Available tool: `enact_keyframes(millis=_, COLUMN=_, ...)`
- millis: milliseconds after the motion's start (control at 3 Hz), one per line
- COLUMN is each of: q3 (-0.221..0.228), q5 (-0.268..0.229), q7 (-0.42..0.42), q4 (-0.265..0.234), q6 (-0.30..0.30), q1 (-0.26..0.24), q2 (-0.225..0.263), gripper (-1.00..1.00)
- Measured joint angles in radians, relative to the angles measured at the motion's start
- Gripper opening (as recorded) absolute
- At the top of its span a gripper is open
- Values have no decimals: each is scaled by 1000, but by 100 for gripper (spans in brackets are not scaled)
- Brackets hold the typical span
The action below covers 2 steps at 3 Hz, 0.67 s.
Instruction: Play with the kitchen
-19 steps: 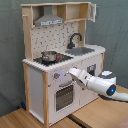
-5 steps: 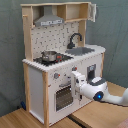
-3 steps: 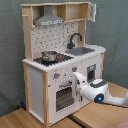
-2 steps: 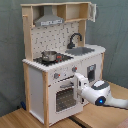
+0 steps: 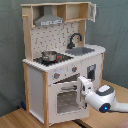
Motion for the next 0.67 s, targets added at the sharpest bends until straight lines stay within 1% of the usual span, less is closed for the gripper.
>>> enact_keyframes(millis=333, q3=8, q5=0, q7=9, q4=37, q6=-90, q1=26, q2=2, gripper=-100)
enact_keyframes(millis=667, q3=18, q5=0, q7=11, q4=81, q6=-182, q1=32, q2=3, gripper=-100)
